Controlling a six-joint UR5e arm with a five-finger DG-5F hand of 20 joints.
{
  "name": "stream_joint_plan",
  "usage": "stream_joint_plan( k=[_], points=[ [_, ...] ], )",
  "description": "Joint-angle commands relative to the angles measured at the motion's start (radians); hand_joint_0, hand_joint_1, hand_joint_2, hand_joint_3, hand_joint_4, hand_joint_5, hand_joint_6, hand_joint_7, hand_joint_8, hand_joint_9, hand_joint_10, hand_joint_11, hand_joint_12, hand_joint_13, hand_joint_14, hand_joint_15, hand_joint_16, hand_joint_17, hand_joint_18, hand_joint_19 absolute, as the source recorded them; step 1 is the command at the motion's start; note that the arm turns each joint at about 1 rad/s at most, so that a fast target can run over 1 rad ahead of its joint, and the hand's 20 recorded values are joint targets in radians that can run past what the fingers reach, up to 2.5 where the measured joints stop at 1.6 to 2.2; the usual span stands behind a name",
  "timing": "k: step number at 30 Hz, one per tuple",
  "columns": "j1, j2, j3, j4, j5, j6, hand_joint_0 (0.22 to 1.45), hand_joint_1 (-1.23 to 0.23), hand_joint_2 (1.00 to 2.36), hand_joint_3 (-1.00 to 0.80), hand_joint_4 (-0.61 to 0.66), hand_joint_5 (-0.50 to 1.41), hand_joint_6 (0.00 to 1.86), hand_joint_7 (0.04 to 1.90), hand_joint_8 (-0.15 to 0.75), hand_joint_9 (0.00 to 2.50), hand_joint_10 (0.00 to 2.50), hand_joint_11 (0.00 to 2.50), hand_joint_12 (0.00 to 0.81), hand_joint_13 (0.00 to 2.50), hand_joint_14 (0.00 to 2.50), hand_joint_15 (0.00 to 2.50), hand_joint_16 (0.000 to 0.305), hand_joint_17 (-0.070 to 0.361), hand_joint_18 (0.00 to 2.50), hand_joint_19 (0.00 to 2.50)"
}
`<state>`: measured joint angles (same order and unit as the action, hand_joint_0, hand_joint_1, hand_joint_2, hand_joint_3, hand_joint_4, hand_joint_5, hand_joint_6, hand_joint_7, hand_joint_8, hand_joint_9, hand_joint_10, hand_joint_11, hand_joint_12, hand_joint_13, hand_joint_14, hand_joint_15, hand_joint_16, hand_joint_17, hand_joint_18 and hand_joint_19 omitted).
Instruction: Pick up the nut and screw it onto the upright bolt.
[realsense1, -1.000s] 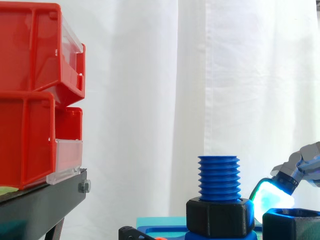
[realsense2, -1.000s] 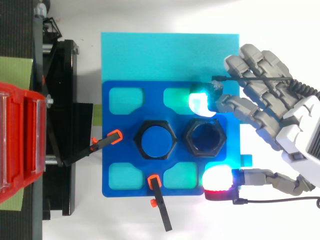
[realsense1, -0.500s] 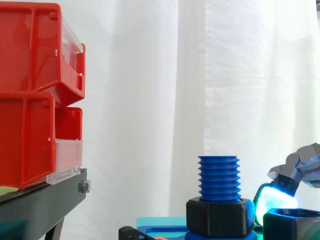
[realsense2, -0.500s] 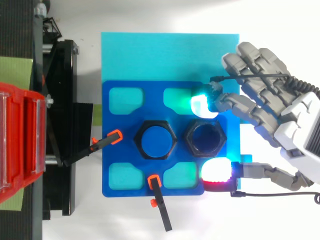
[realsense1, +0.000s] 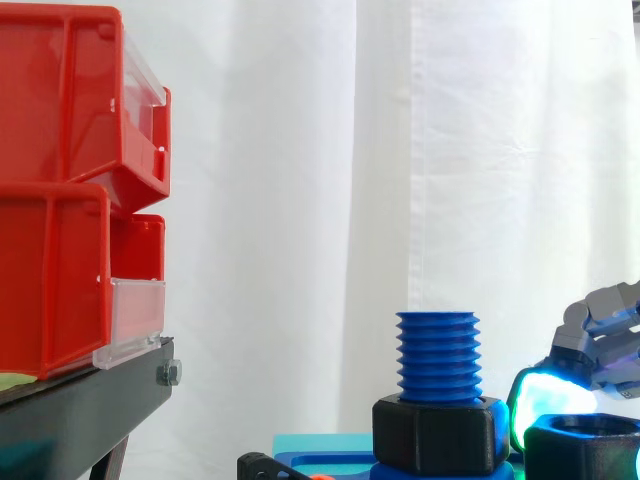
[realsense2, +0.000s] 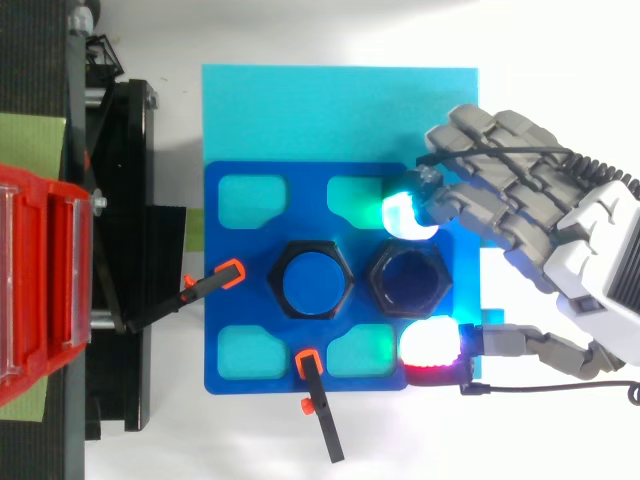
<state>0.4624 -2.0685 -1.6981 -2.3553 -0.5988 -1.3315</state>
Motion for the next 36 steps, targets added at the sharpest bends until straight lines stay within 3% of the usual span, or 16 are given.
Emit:
stream_joint_plan(
  k=[1,6,12,20,22,23,25,31,32,36],
  points=[
    [-0.001,0.002,0.000,-0.002,-0.006,0.000,0.52,-0.70,1.00,-0.50,0.25,-0.20,0.50,1.14,0.299,0.38,0.00,0.01,0.355,0.30,0.00,0.00,0.056,0.125,0.34,0.00],
    [-0.001,0.016,0.005,-0.029,-0.007,0.009,0.52,-0.69,1.00,-0.50,0.25,-0.20,0.50,1.15,0.300,0.39,0.00,0.03,0.353,0.31,0.00,0.00,0.055,0.124,0.35,0.00],
    [-0.004,0.048,0.014,-0.121,-0.009,0.014,0.53,-0.69,1.00,-0.50,0.25,-0.19,0.50,1.15,0.301,0.39,0.00,0.04,0.352,0.31,0.00,0.00,0.055,0.124,0.35,0.00],
    [-0.016,0.123,0.012,-0.231,-0.012,0.046,0.53,-0.68,1.00,-0.50,0.25,-0.19,0.50,1.15,0.301,0.40,0.00,0.04,0.351,0.32,0.00,0.00,0.055,0.123,0.36,0.00],
    [-0.030,0.174,0.014,-0.260,-0.018,0.051,0.53,-0.68,1.00,-0.50,0.25,-0.19,0.50,1.16,0.300,0.40,0.00,0.04,0.351,0.32,0.00,0.00,0.055,0.123,0.36,0.00],
    [-0.038,0.197,0.014,-0.257,-0.041,0.051,0.53,-0.68,1.00,-0.50,0.25,-0.19,0.50,1.16,0.300,0.40,0.00,0.04,0.351,0.32,0.00,0.00,0.055,0.123,0.36,0.00],
    [-0.042,0.205,0.015,-0.257,-0.056,0.052,0.53,-0.68,1.00,-0.50,0.25,-0.19,0.50,1.16,0.300,0.41,0.00,0.05,0.351,0.32,0.00,0.00,0.055,0.123,0.36,0.00],
    [-0.070,0.205,0.103,-0.291,-0.119,0.064,0.52,-0.67,1.00,-0.50,0.24,-0.19,0.50,1.15,0.300,0.41,0.00,0.05,0.349,0.32,0.00,0.00,0.055,0.123,0.37,0.00],
    [-0.084,0.203,0.124,-0.289,-0.165,0.072,0.53,-0.67,1.00,-0.50,0.24,-0.19,0.50,1.15,0.300,0.41,0.00,0.05,0.349,0.33,0.00,0.00,0.055,0.123,0.37,0.00],
    [-0.097,0.192,0.132,-0.245,-0.262,0.077,0.52,-0.67,1.00,-0.50,0.24,-0.19,0.50,1.15,0.300,0.41,0.00,0.05,0.348,0.33,0.00,0.00,0.055,0.123,0.37,0.00]
  ],
)
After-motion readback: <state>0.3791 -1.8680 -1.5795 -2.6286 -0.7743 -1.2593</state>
